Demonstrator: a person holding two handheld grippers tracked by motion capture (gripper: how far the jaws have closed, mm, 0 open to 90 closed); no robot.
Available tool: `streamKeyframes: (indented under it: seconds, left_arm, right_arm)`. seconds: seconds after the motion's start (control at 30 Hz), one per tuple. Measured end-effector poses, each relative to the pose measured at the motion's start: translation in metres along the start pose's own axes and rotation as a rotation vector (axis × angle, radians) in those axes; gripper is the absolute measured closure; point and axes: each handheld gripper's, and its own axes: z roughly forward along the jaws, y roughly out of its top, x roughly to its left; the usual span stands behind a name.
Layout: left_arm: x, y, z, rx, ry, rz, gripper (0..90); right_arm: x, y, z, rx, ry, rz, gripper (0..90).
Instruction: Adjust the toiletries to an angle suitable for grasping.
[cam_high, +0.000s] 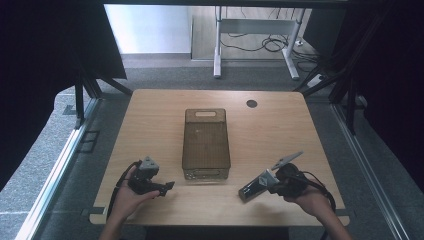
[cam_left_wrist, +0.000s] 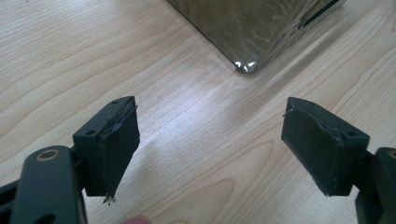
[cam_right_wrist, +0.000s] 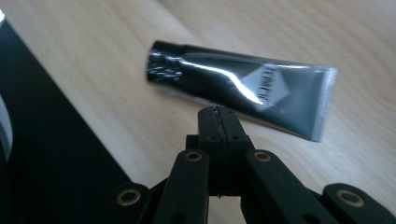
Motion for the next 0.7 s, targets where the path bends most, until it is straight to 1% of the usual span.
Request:
streamKeyframes:
  seconds: [0.17,0.33,0.4,0.47,0.5,0.57,0.63,0.7]
  left_arm:
    - [0.002,0.0,0.0,0.0,0.001,-0.006,19.6]
    - [0.005,-0.002,-0.003,-0.009,0.008,-0.018,19.6]
    - [0.006,-0.002,-0.002,-0.005,0.006,-0.025,19.6]
    - [0.007,-0.003,-0.001,-0.002,0.004,-0.025,19.6]
    - [0.007,-0.003,-0.002,-0.003,0.004,-0.021,19.6]
    - [0.008,-0.002,-0.003,-0.008,0.005,-0.025,19.6]
    - [0.008,-0.002,-0.003,-0.01,0.004,-0.023,19.6]
    - [0.008,-0.002,-0.003,-0.01,0.004,-0.025,19.6]
  right_arm:
    - [0.016,0.008,0.013,0.027,0.035,-0.037,89.6]
    - [0.028,0.016,0.03,0.051,0.075,-0.07,89.6]
    - [0.032,0.018,0.036,0.059,0.088,-0.085,89.6]
    - [0.036,0.019,0.041,0.07,0.088,-0.1,89.6]
    - [0.038,0.02,0.043,0.07,0.093,-0.105,89.6]
    - [0.04,0.02,0.048,0.076,0.105,-0.11,89.6]
    - [0.041,0.021,0.053,0.09,0.103,-0.115,89.6]
    - [0.04,0.023,0.057,0.09,0.103,-0.109,89.6]
